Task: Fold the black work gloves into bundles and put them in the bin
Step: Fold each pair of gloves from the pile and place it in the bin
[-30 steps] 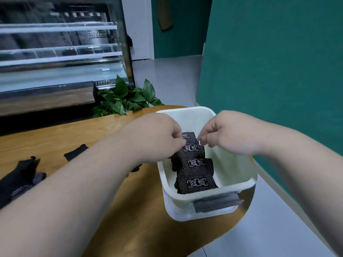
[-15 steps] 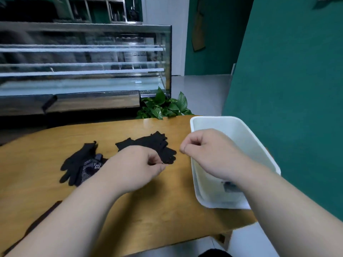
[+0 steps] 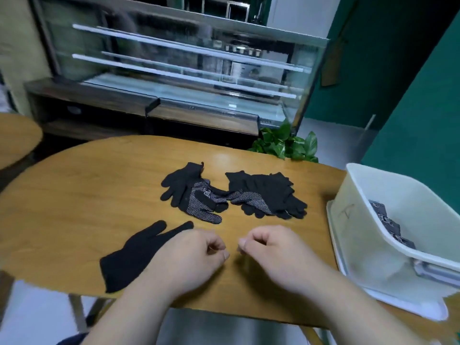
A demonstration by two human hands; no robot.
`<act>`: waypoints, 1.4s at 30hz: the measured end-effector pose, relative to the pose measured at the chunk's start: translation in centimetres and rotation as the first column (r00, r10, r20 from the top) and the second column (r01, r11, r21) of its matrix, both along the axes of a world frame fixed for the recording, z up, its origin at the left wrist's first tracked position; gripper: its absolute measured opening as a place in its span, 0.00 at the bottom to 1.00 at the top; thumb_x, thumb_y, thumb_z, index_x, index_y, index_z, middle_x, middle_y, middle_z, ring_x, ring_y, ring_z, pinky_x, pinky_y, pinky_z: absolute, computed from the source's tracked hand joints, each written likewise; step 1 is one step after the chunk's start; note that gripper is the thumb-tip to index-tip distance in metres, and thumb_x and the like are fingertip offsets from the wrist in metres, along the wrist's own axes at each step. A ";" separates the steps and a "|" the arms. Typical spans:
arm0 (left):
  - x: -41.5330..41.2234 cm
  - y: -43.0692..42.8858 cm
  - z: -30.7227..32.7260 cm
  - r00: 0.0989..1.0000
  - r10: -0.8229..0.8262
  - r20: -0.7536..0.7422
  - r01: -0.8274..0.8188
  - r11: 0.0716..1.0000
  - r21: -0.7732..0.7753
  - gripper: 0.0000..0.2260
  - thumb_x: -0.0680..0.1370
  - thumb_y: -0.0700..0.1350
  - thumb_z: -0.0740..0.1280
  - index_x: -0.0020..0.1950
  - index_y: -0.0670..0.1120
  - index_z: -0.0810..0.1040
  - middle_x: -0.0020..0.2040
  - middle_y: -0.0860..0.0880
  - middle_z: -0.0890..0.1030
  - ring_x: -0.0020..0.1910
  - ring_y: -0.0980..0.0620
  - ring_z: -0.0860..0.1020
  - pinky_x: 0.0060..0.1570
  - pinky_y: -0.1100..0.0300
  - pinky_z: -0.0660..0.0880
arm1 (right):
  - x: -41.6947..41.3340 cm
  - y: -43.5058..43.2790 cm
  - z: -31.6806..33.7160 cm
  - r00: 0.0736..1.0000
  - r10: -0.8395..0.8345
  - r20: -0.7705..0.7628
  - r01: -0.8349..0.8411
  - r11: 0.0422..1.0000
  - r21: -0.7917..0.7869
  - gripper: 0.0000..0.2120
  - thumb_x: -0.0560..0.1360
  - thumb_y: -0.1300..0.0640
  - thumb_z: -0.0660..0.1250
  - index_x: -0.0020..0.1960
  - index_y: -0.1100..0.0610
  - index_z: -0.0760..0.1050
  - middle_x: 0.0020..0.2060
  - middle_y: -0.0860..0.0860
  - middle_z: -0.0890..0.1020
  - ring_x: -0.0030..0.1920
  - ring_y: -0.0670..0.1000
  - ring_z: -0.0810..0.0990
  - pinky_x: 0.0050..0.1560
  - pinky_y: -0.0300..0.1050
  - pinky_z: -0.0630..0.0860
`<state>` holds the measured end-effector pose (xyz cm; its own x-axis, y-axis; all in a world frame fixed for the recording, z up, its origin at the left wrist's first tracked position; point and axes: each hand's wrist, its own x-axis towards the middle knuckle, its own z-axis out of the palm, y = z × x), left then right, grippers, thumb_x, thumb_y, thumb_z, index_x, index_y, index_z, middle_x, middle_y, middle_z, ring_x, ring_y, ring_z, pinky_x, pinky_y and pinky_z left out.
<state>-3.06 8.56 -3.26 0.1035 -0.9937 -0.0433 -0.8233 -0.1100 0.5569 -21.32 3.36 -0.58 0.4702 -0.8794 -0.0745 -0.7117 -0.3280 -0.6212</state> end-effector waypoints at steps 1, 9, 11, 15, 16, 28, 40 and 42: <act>1.4 0.2 -0.3 1.000 0.018 -0.002 -0.018 1.000 0.000 0.09 0.77 0.60 0.67 0.49 0.58 0.81 0.44 0.59 0.80 0.45 0.60 0.76 0.42 0.63 0.72 | 1.2 -0.1 -0.5 1.000 0.006 -0.017 -0.006 1.000 0.008 0.15 0.78 0.43 0.66 0.43 0.54 0.80 0.34 0.52 0.80 0.36 0.52 0.75 0.42 0.48 0.74; 10.9 0.9 -0.9 0.959 0.233 -0.163 -0.237 0.971 -0.005 0.04 0.76 0.57 0.70 0.45 0.60 0.82 0.37 0.64 0.80 0.39 0.65 0.76 0.36 0.65 0.70 | 8.3 0.2 -3.0 0.998 0.056 0.012 -0.057 0.993 0.108 0.12 0.77 0.44 0.67 0.41 0.52 0.80 0.35 0.51 0.83 0.39 0.55 0.79 0.46 0.50 0.77; 12.7 1.0 -1.0 0.931 0.301 -0.205 -0.312 0.950 -0.019 0.04 0.76 0.56 0.70 0.43 0.59 0.82 0.40 0.62 0.81 0.41 0.62 0.78 0.41 0.60 0.75 | 10.1 0.6 -3.5 0.997 0.073 0.010 -0.074 0.993 0.097 0.11 0.77 0.46 0.68 0.42 0.52 0.81 0.37 0.48 0.84 0.38 0.50 0.79 0.46 0.48 0.77; 14.4 0.5 -1.8 0.893 0.368 -0.259 -0.392 0.919 -0.047 0.05 0.76 0.55 0.70 0.41 0.57 0.82 0.35 0.61 0.80 0.36 0.59 0.78 0.36 0.61 0.72 | 13.7 2.3 -3.8 0.976 0.210 -0.062 -0.214 0.975 -0.061 0.08 0.76 0.47 0.69 0.42 0.50 0.80 0.39 0.42 0.82 0.44 0.41 0.76 0.46 0.40 0.74; 14.3 0.4 -1.9 0.888 0.374 -0.268 -0.401 0.914 -0.055 0.06 0.76 0.55 0.70 0.40 0.57 0.82 0.31 0.62 0.79 0.34 0.59 0.77 0.34 0.61 0.70 | 14.6 2.8 -3.9 0.965 0.251 -0.080 -0.258 0.961 -0.102 0.08 0.76 0.47 0.70 0.43 0.50 0.79 0.40 0.42 0.81 0.46 0.41 0.75 0.46 0.40 0.73; 13.1 0.4 -2.1 0.891 0.323 -0.319 -0.361 0.930 -0.067 0.11 0.79 0.55 0.66 0.39 0.54 0.80 0.24 0.62 0.74 0.30 0.57 0.73 0.32 0.60 0.65 | 19.2 5.5 -6.5 0.873 0.142 -0.467 -0.270 0.937 -0.220 0.31 0.68 0.27 0.64 0.57 0.50 0.71 0.51 0.49 0.75 0.54 0.54 0.73 0.54 0.54 0.73; 10.5 0.6 -1.1 0.948 0.166 -0.270 -0.208 0.969 -0.132 0.09 0.78 0.55 0.66 0.40 0.54 0.80 0.25 0.62 0.74 0.25 0.60 0.71 0.30 0.60 0.64 | 12.8 4.1 -6.1 0.950 0.228 -0.214 -0.254 0.961 -0.105 0.03 0.70 0.56 0.66 0.42 0.52 0.72 0.42 0.46 0.73 0.47 0.52 0.72 0.46 0.48 0.71; 10.1 0.7 -1.0 0.950 0.062 -0.307 -0.106 0.986 -0.128 0.09 0.78 0.55 0.66 0.42 0.55 0.81 0.28 0.61 0.76 0.26 0.60 0.72 0.32 0.60 0.67 | 11.3 3.0 -5.1 0.979 0.161 -0.128 -0.161 0.987 0.009 0.02 0.67 0.55 0.65 0.37 0.52 0.72 0.37 0.44 0.75 0.42 0.48 0.73 0.46 0.49 0.72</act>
